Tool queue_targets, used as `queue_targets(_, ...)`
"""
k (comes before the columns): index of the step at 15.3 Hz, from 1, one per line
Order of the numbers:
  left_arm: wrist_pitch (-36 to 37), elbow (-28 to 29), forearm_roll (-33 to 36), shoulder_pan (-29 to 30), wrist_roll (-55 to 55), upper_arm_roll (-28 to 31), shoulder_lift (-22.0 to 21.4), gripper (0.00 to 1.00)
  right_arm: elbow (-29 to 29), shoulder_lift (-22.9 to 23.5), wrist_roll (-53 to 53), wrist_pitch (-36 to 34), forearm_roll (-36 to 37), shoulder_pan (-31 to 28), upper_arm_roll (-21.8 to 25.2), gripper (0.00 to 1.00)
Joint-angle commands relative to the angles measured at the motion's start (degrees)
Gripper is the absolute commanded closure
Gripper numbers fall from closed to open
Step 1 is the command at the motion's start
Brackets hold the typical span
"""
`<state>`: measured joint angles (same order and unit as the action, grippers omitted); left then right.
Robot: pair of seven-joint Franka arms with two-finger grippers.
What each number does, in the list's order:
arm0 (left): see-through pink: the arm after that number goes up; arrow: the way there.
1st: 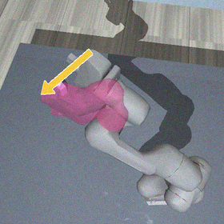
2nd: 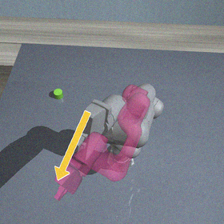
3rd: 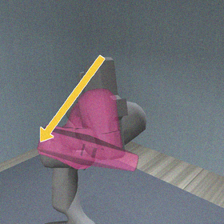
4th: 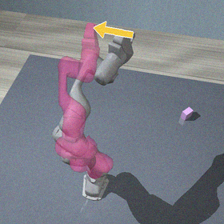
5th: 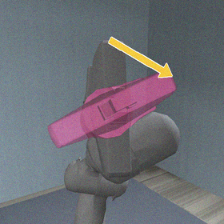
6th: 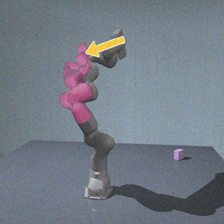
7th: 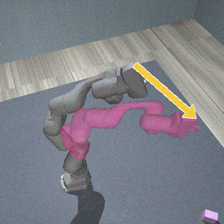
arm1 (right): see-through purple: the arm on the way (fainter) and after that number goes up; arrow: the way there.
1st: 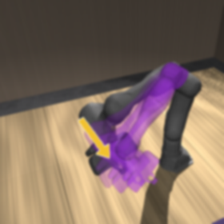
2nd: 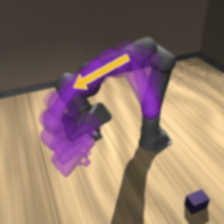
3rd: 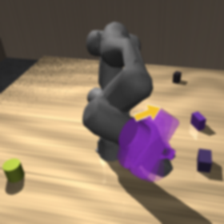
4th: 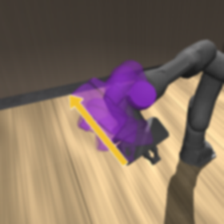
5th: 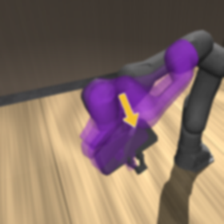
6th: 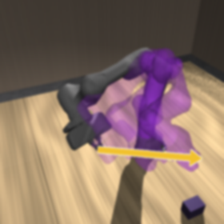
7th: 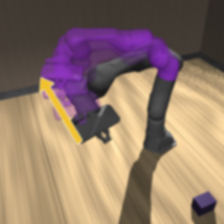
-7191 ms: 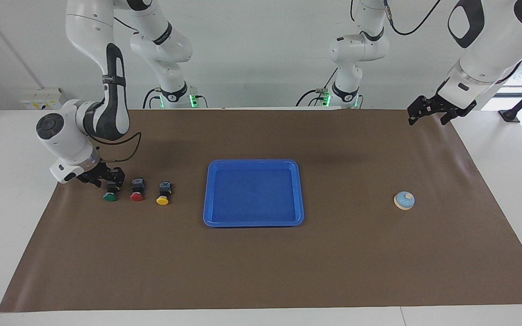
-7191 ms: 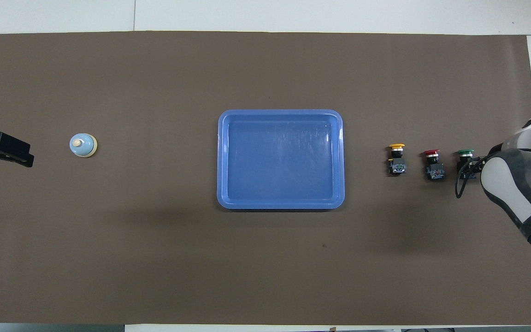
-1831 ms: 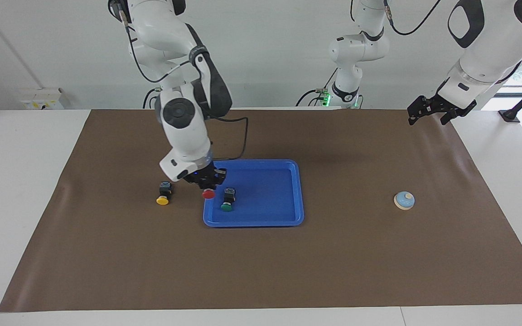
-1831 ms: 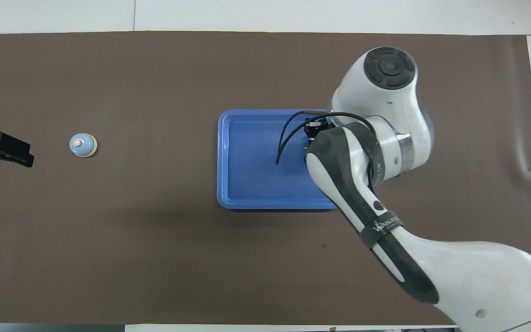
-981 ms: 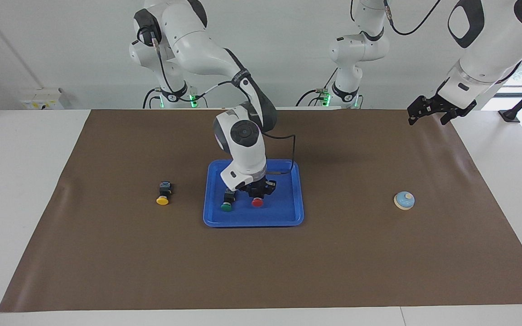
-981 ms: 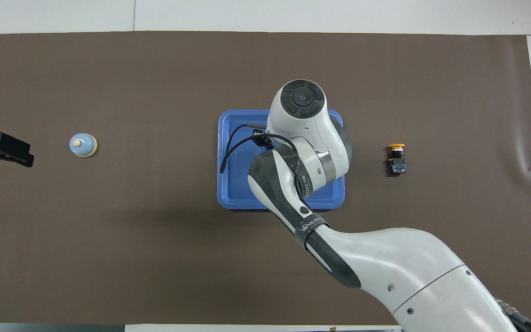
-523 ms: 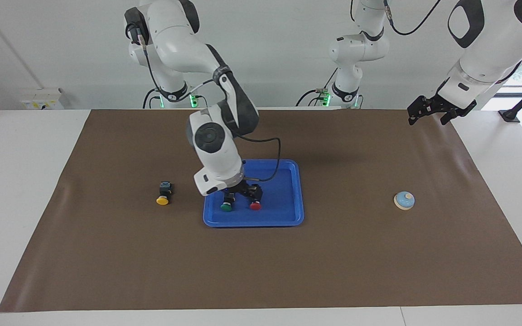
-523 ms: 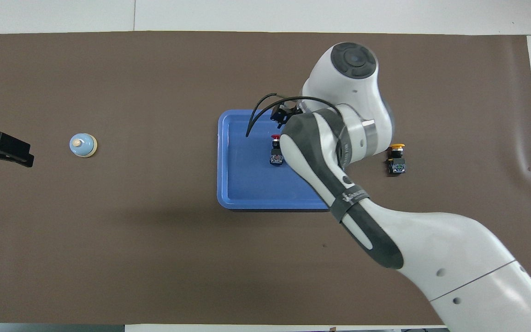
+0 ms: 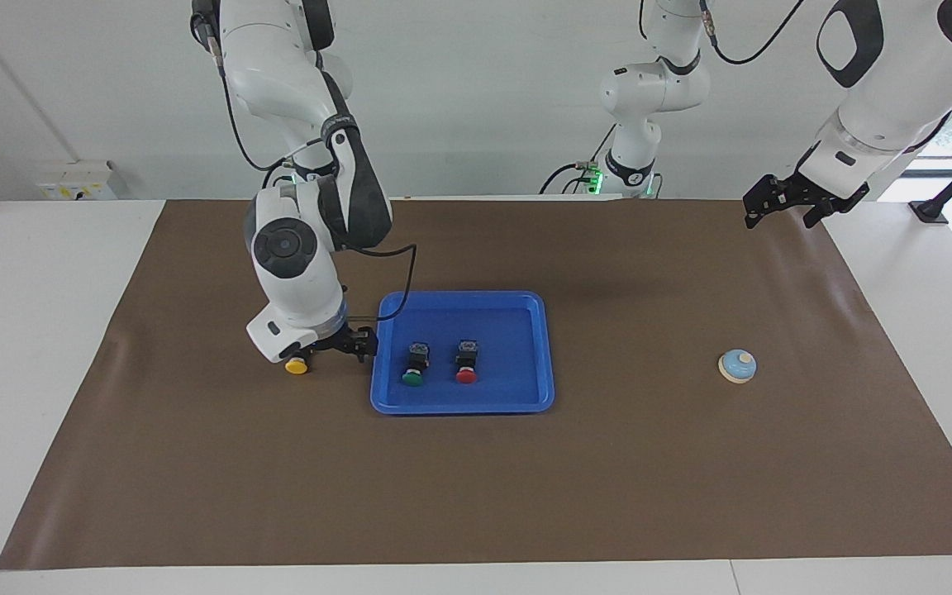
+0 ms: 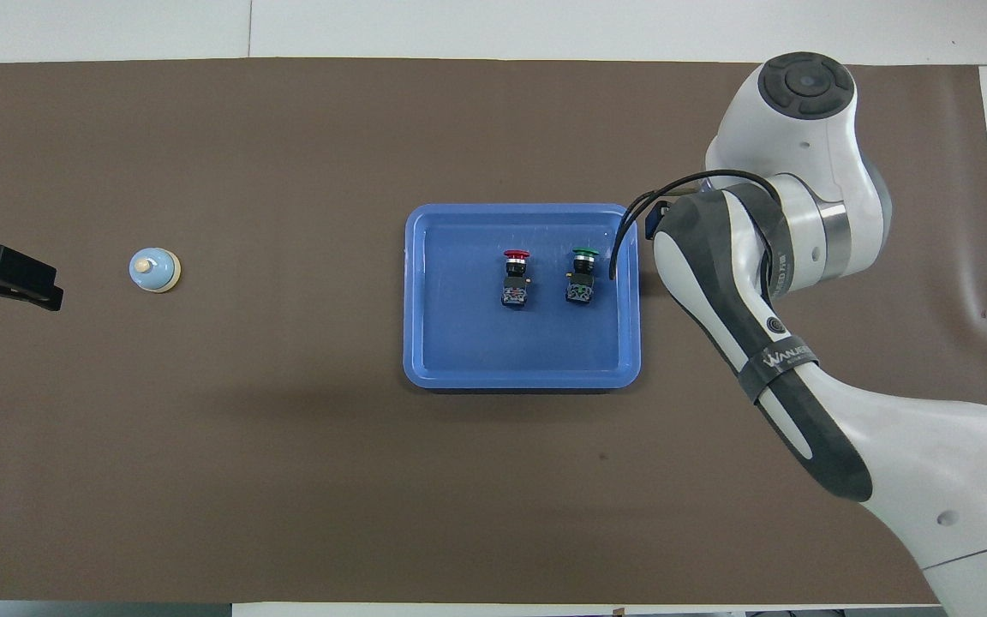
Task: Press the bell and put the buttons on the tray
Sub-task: 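Grasp the yellow-capped button with the right gripper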
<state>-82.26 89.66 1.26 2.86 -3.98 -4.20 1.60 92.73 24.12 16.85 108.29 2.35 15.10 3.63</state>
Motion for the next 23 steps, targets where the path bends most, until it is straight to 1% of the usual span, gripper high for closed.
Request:
queue_targets(1, 1.0, -0.1, -0.3, 0.4, -0.1, -0.1, -0.5, 0.00, 12.4, -6.5, -6.5, 7.4, 0.9, -3.8, -0.5, 0.00)
queue_targets(3, 1.0, -0.1, -0.3, 0.4, -0.1, -0.1, -0.5, 0.00, 18.3, -8.3, -7.0, 12.7, 0.7, -5.0, -0.5, 0.00)
queue_targets(4, 1.0, -0.1, -0.3, 0.4, -0.1, -0.1, -0.5, 0.00, 20.4, -8.9, -7.1, 14.7, 0.6, -5.0, -0.6, 0.00)
queue_targets(8, 1.0, -0.1, -0.3, 0.4, -0.1, -0.1, -0.5, 0.00, 25.2, -10.3, -7.3, 17.1, -3.4, -5.1, -0.6, 0.00)
queue_targets(10, 1.0, -0.1, -0.3, 0.4, -0.1, -0.1, -0.5, 0.00, 28.7, -11.1, -7.2, 21.4, -3.5, -5.0, -0.6, 0.00)
queue_targets(11, 1.0, -0.1, -0.3, 0.4, -0.1, -0.1, -0.4, 0.00, 29.7, -11.3, -7.3, 23.1, -3.5, -5.0, -0.5, 0.00)
queue_targets(13, 1.0, -0.1, -0.3, 0.4, -0.1, -0.1, -0.5, 0.00, 29.9, -11.3, -7.6, 23.5, -3.5, -5.5, -0.5, 0.01)
queue_targets(15, 1.0, -0.1, -0.3, 0.4, -0.1, -0.1, -0.5, 0.00, 29.9, -11.3, -9.2, 23.7, -3.6, -6.7, -0.5, 0.05)
queue_targets(16, 1.0, -0.1, -0.3, 0.4, -0.1, -0.1, -0.5, 0.00, 29.9, -11.2, -9.8, 23.8, -3.6, -7.1, -0.6, 0.12)
queue_targets(17, 1.0, -0.1, -0.3, 0.4, -0.1, -0.1, -0.4, 0.00, 30.0, -11.2, -9.9, 23.8, -3.6, -7.8, -0.6, 0.31)
queue_targets(18, 1.0, -0.1, -0.3, 0.4, -0.1, -0.1, -0.5, 0.00, 29.9, -11.2, -9.9, 23.8, -3.7, -7.9, -0.6, 0.59)
queue_targets(19, 1.0, -0.1, -0.3, 0.4, -0.1, -0.1, -0.4, 0.00, 29.9, -11.1, -9.8, 23.8, -4.3, -7.8, -0.6, 0.84)
queue_targets(20, 1.0, -0.1, -0.3, 0.4, -0.1, -0.1, -0.5, 0.00, 29.8, -11.1, -9.9, 23.9, -5.4, -7.8, -0.6, 1.00)
queue_targets(23, 1.0, -0.1, -0.3, 0.4, -0.1, -0.1, -0.5, 0.00, 28.1, -10.8, -9.9, 23.6, -5.7, -7.4, -0.6, 1.00)
